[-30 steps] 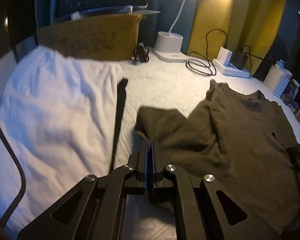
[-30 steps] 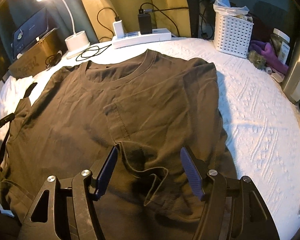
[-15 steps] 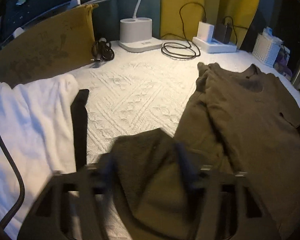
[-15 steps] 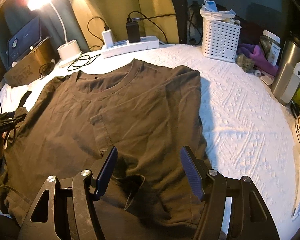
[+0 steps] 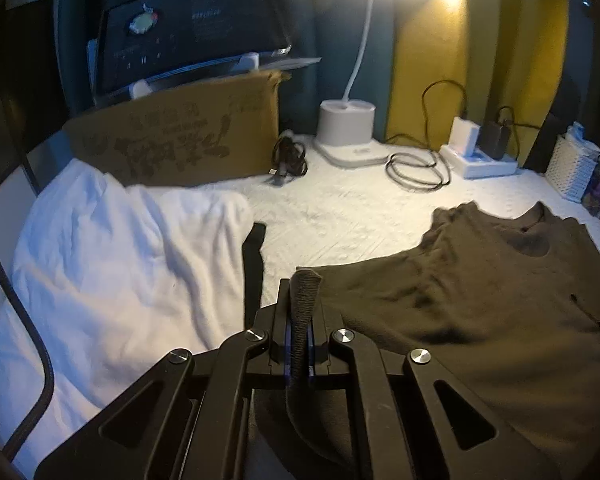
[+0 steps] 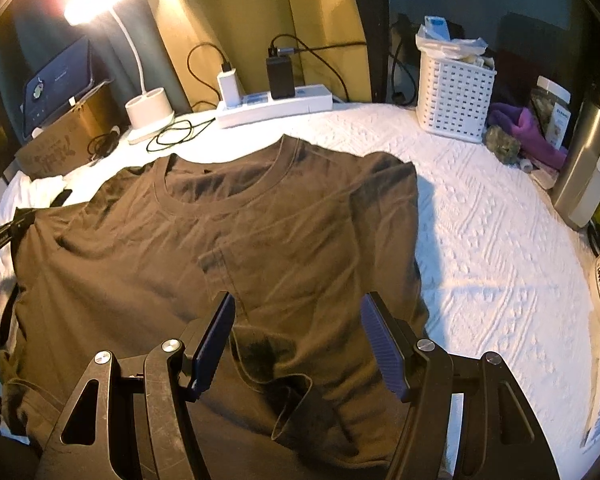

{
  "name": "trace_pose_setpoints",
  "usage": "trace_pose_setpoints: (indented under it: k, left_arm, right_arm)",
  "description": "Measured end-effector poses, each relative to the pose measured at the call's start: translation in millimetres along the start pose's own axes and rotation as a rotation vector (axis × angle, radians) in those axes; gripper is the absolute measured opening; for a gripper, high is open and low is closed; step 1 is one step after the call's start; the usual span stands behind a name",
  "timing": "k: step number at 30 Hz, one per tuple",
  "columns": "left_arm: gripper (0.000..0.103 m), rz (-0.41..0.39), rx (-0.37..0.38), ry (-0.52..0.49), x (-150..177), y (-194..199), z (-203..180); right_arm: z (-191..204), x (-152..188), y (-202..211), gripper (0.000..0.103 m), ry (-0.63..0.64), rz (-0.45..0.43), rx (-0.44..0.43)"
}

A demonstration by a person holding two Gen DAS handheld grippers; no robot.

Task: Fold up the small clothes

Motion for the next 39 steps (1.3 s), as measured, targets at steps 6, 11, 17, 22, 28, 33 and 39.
trace_pose_setpoints:
  k: [6,11,17,22,28,33,39]
  left_arm:
    - [0.004,-0.036,-0.012,-0.076,-19.4,15.0,-21.5]
    - [0.004,-0.029,0.059,-0.140,-26.4,22.6,-63.7]
    - [0.004,0.012,0.156,-0.219,-25.2,17.2,-124.3]
    - [0.005,0.087,0.211,-0.277,-9.0,0.8,-167.3]
    - [0.009,0.214,0.298,-0.257,19.1,-16.6,-203.0]
    - [0.068,0.226,0.413,-0.212,22.2,8.4,-211.4]
    - [0.069,0.184,0.413,-0.151,11.4,44.9,-157.4]
  right_arm:
    - [-11.7,0.1,8.8,0.068,-0.022,-0.024,-0.006]
    - [-21.6,3.0,14.9,0.068,-0.041,-0.044,-0.021]
    - [-33.2,6.8,20.9,0.068,-0.053,-0.063,-0.023]
    - [-46.9,9.8,26.9,0.068,-0.074,-0.080,-0.010]
    - [-59.3,14.7,32.1,0.068,-0.095,-0.087,0.003]
    - [-61.4,14.9,37.8,0.068,-0.091,-0.093,0.017]
    - [-55.4,16.1,44.5,0.068,-0.076,-0.098,0.030]
Point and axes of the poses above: each gripper's, at about its wrist camera, not at the fingertips, and y roughly against the way its jaws point, z to its left, x to its underside, the point moved 8 cm from there along -y, roughly the way its jaws point, and after that the axes turned 11 degrees about -z, right-handed, at the moved point
